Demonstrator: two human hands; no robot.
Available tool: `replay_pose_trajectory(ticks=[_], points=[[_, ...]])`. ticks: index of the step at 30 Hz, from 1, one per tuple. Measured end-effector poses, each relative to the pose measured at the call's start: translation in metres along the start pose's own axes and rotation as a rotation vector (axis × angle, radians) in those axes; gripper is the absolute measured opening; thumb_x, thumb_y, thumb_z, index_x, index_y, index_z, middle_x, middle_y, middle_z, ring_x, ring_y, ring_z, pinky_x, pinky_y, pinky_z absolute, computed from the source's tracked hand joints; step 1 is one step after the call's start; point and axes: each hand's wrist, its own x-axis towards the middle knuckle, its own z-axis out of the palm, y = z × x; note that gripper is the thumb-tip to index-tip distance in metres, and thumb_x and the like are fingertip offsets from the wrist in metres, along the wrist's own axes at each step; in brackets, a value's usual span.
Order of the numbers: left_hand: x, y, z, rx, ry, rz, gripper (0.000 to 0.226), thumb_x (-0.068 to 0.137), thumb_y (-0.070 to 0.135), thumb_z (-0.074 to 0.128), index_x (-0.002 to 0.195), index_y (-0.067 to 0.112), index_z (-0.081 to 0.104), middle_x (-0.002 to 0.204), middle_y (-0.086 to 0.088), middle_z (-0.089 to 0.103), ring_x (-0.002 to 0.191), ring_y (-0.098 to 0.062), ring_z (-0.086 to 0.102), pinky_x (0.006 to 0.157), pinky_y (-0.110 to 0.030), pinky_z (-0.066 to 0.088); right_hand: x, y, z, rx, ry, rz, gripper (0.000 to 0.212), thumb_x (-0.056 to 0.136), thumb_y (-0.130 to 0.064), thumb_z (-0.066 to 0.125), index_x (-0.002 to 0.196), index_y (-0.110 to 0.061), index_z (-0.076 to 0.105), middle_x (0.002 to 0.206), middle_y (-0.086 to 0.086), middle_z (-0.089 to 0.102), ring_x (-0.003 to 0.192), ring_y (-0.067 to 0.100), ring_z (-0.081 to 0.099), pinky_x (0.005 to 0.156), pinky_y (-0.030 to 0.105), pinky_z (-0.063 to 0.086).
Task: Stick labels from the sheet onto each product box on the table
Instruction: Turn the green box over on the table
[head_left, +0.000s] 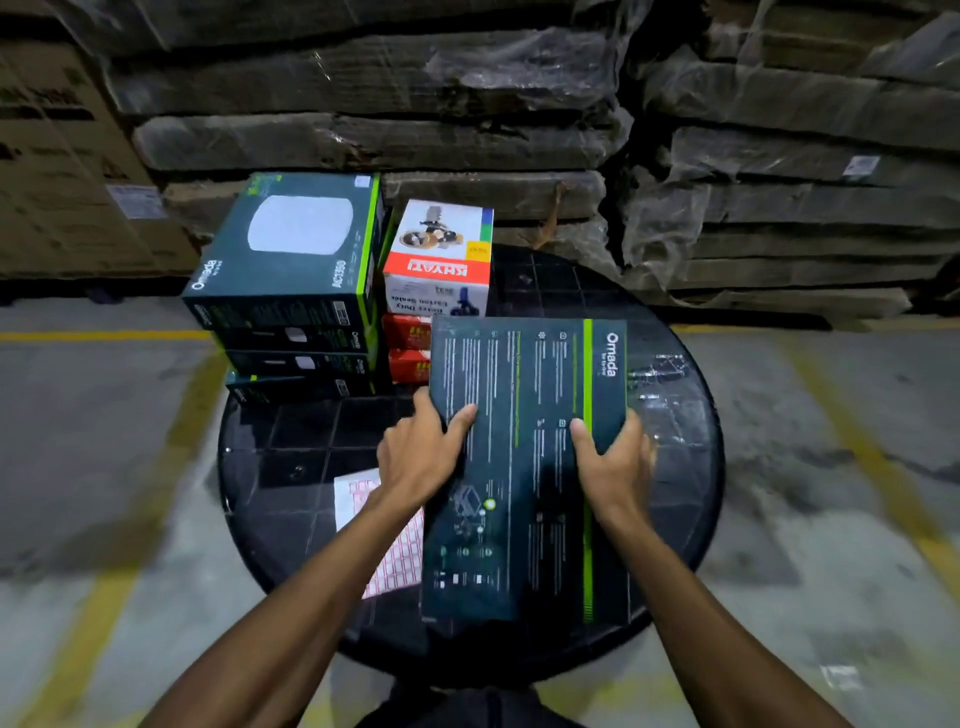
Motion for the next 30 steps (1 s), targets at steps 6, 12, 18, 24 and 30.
replay_pose_trajectory(ticks=[6, 12, 18, 24, 30], points=[[-0.017, -0.007, 0.027, 0.119, -0.141, -0.01, 0.05, 0.101, 0.047, 0.039, 0.134, 0.011, 0.034, 0.108, -0.014, 0.064, 0.094, -0.037, 0.06, 0.082, -0.038, 0.041, -0.015, 0.037, 0.016, -0.178, -0.201, 0.169, 0.071, 0.097, -0.046, 0.049, 0.151, -0.009, 0.021, 0.152, 0.015, 0.036, 0.138, 0.037, 0.031, 0.11, 0.044, 0.029], [-0.005, -0.015, 0.052, 0.009, -0.297, 0.016, 0.059, 0.103, 0.034, 0.043, 0.154, 0.023, 0.017, 0.09, 0.001, 0.055, 0.056, -0.002, 0.031, 0.044, -0.014, 0.029, -0.003, 0.054, 0.027, -0.191, -0.363, 0.171, 0.076, 0.094, -0.041, 0.058, 0.155, -0.031, 0.015, 0.151, 0.017, 0.035, 0.138, 0.039, 0.033, 0.111, 0.047, 0.029], [0.014, -0.041, 0.079, -0.106, -0.464, 0.057, 0.063, 0.097, 0.031, 0.055, 0.152, 0.019, 0.026, 0.161, -0.014, 0.011, 0.144, -0.033, 0.026, 0.116, -0.046, 0.027, 0.027, 0.065, 0.031, -0.189, -0.48, 0.066, 0.072, 0.093, -0.032, 0.062, 0.154, -0.024, 0.023, 0.158, 0.012, 0.027, 0.142, 0.032, 0.029, 0.115, 0.046, 0.028], [-0.042, -0.08, 0.09, 0.015, -0.538, 0.165, 0.072, 0.098, 0.043, 0.05, 0.155, 0.03, 0.008, 0.16, 0.0, -0.023, 0.148, -0.025, 0.015, 0.114, -0.043, 0.031, -0.024, 0.104, 0.018, -0.463, -0.606, -0.128, 0.074, 0.092, -0.047, 0.06, 0.153, -0.025, 0.025, 0.163, 0.009, -0.01, 0.147, 0.034, 0.014, 0.113, 0.047, 0.031], [-0.096, -0.109, 0.091, 0.087, -0.638, 0.199, 0.096, 0.087, 0.061, 0.056, 0.151, 0.038, -0.012, 0.158, -0.001, -0.028, 0.148, -0.027, 0.018, 0.113, -0.044, 0.034, -0.07, 0.137, -0.004, -0.54, -0.742, -0.295, 0.098, 0.083, -0.063, 0.062, 0.156, -0.028, 0.007, 0.157, 0.003, -0.032, 0.15, 0.028, -0.004, 0.115, 0.046, 0.028]])
